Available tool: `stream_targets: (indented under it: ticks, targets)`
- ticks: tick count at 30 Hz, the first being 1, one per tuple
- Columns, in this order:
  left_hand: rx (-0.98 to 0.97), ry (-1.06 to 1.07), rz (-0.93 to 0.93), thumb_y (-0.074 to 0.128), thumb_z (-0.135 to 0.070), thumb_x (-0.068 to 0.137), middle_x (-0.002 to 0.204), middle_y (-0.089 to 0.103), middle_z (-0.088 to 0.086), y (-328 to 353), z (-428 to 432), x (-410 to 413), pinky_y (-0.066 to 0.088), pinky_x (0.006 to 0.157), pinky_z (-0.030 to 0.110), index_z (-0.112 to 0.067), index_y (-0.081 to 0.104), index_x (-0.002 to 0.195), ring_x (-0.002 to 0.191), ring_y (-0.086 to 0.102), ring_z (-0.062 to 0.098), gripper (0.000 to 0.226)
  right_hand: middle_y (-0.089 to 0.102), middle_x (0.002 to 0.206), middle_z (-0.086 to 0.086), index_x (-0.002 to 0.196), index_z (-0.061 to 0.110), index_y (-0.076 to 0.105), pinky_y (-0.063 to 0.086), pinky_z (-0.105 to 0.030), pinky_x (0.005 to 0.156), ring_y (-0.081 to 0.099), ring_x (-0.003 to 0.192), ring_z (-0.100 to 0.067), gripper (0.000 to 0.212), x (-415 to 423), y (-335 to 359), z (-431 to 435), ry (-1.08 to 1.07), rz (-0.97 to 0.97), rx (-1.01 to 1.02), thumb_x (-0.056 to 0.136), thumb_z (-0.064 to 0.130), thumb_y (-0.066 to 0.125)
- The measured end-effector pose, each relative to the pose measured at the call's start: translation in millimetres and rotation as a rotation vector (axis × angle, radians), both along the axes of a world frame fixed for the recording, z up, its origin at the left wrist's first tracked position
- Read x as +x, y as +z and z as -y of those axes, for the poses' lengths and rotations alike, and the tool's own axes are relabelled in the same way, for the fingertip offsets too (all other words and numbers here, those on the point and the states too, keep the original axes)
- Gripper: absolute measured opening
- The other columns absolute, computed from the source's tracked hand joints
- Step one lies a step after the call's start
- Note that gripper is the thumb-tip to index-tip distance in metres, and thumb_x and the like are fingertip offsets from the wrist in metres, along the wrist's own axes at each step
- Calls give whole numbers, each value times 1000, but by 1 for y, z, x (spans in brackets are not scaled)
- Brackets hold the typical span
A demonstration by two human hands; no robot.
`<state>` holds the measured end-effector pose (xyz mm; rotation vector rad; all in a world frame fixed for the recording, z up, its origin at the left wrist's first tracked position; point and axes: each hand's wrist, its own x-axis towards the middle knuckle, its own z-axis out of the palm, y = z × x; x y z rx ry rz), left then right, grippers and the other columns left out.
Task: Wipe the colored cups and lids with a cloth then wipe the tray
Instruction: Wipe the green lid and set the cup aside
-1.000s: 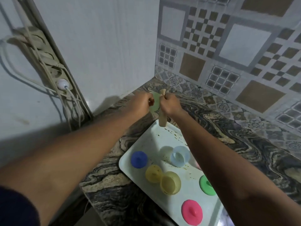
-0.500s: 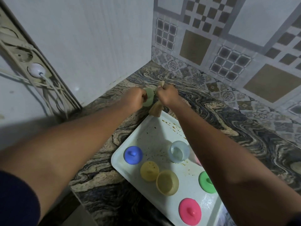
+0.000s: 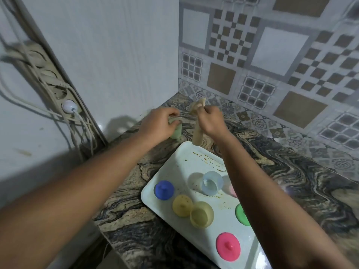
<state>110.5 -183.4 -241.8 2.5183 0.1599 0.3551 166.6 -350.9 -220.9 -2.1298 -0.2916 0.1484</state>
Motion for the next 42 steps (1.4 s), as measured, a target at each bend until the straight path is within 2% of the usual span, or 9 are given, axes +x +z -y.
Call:
stream_targets:
  ticks: [2,4,7,14,18,22,27,38,42]
  targets:
    - [-78,-27,54,74,-19,87,110,74,-4,23,14,-21,51,94,24,-20,73,113,98,67,7,26,47,64,-1,67,8,52,31,-32,55,41,58,-16,47,-22,22,15,-26,61,10,108,28,41]
    - [-83,-69,60,73,-14,86,106,73,-7,38,35,-43,45,81,9,-18,73,114,76,59,-5,28,49,64,1,66,12,53,35,-31,55,45,60,-16,45,-44,38,33,-38,103,0,107,26,42]
    - [-54,-138,8,76,-24,85,102,73,-9,39,73,-78,46,68,18,-20,73,110,62,52,-7,25,54,68,0,72,10,60,42,-36,64,52,69,-23,41,-84,48,68,-74,103,-22,105,28,44]
    - [49,-253,-171,71,-36,88,121,70,-6,6,144,-127,56,86,41,-29,68,120,98,69,23,32,67,79,-17,80,-2,64,48,-42,74,62,81,-33,47,-164,25,144,-186,12,-107,105,33,46]
    - [144,-315,-246,67,-28,91,124,69,1,-12,185,-135,52,89,40,-29,65,125,113,63,28,34,64,70,-6,68,12,59,39,-36,64,59,70,-19,45,-188,-2,176,-210,-96,-199,105,33,46]
    - [245,-353,-304,62,-15,90,113,71,6,-36,219,-135,54,81,42,-24,64,123,105,67,32,34,70,78,-11,77,7,68,43,-33,67,64,80,-25,45,-197,-35,200,-209,-158,-206,105,35,45]
    - [360,-414,-414,54,-4,91,110,65,10,-56,249,-130,42,70,37,-15,64,113,101,67,36,27,70,81,-16,73,10,65,43,-34,70,65,86,-32,45,-195,-59,221,-209,-195,-211,106,34,45]
    - [411,-445,-492,47,-7,98,115,57,13,-73,268,-110,48,77,44,-11,58,119,105,64,39,24,53,57,-3,58,11,50,35,-34,57,50,60,-20,51,-181,-73,234,-169,-268,-236,106,29,47]
    - [402,-440,-462,54,-3,92,113,57,11,-60,265,-117,46,70,43,-12,58,115,98,66,40,25,63,62,-10,67,3,61,46,-39,63,60,65,-24,50,-182,-54,239,-140,-259,-222,105,32,46]
